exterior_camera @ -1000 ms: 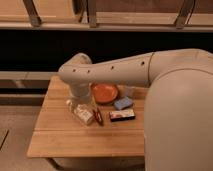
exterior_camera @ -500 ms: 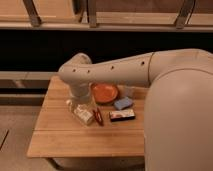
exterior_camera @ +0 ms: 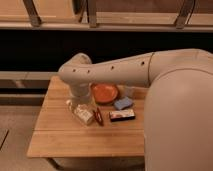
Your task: Push the eraser across the table
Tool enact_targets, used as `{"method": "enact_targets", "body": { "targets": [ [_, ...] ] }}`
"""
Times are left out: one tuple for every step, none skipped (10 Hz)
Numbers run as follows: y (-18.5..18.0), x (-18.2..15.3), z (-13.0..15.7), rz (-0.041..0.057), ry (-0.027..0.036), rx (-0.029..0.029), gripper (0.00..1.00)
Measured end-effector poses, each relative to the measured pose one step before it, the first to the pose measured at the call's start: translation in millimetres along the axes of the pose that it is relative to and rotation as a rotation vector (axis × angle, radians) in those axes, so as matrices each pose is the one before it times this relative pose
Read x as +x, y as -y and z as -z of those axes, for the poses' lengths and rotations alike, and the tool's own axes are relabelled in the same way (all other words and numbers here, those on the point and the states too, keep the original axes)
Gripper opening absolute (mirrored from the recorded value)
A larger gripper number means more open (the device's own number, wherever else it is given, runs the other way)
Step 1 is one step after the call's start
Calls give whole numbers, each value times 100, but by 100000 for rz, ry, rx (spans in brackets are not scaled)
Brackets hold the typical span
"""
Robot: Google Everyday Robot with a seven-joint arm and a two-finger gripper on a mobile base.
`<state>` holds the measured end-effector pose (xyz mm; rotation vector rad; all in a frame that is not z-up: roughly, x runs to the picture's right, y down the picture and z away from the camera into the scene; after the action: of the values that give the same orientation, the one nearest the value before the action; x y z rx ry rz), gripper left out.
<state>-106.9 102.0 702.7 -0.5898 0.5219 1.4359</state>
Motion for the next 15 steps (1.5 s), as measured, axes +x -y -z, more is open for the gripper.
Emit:
{"method": "enact_targets", "body": {
  "targets": [
    [-1, 0, -3, 5, -6, 0, 35],
    [2, -1, 0, -7, 1, -2, 28],
    [-1, 6, -59, 118, -75, 176, 17],
    [75, -99, 110, 159, 461, 378, 9],
    [548, -720, 488, 336, 2904, 1230, 1],
    [1255, -1228, 697, -521, 4628, 738, 0],
    [1074, -1078, 596, 21, 4205, -473, 0],
    [1679, -1658, 823, 307, 6540, -2131, 0],
    [1481, -1338, 566, 1024, 5385, -2949, 0],
    [930, -680, 236, 329, 2741, -2550, 0],
    [994, -595, 249, 173, 2618, -2219, 0],
    [159, -155, 105, 17, 740, -1192, 0],
    [-210, 17, -17, 209, -96, -205, 0],
    [-236, 34, -13, 442, -94, -65, 0],
    [417, 147, -222, -739, -514, 730, 0]
  ]
}}
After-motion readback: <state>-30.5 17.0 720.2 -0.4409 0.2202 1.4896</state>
